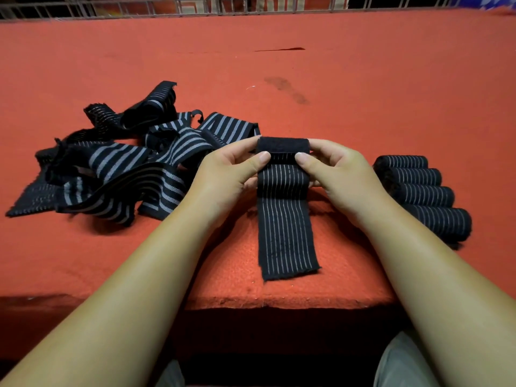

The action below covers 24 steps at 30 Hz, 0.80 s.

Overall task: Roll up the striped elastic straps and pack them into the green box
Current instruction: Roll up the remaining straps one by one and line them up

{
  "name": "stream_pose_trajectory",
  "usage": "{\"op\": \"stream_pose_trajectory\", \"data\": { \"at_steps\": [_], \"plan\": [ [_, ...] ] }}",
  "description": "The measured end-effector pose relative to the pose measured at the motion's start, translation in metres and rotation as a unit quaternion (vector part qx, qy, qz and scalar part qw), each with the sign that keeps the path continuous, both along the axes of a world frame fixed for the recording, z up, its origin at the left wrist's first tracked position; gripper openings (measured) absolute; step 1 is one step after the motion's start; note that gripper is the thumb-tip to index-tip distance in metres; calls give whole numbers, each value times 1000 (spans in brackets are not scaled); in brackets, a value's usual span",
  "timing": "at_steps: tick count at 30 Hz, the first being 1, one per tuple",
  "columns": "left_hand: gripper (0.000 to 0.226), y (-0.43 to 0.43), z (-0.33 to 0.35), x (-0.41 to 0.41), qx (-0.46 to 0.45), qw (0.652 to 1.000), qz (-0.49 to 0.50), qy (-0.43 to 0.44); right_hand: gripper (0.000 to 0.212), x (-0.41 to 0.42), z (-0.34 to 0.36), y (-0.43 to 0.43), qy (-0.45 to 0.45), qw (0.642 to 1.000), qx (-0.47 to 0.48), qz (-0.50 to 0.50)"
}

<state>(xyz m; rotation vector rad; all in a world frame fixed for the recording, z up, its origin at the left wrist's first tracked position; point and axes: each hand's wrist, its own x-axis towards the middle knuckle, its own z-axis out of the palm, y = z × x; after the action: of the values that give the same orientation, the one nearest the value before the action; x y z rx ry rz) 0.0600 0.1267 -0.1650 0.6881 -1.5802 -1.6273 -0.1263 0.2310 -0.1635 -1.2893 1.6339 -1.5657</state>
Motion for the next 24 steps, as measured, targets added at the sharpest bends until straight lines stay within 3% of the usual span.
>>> {"op": "stream_pose_trajectory", "data": {
  "at_steps": [3, 12, 19, 24],
  "plan": [
    [38, 3, 0, -2, -29, 998, 50, -16, 26, 0, -2, -2, 1, 1000, -2, -12],
    [38, 8, -2, -3, -46, 997, 48, -40, 29, -3, -3, 3, 100, 995, 10, 11],
    [28, 4, -1, -1, -22, 998, 39, -46, 26, 0, -9, -2, 107, 994, 16, 1],
    [22, 1, -1, 3, 7, 998, 5, -55, 32, -1, -11, -9, 50, 999, -1, -12]
  ]
}}
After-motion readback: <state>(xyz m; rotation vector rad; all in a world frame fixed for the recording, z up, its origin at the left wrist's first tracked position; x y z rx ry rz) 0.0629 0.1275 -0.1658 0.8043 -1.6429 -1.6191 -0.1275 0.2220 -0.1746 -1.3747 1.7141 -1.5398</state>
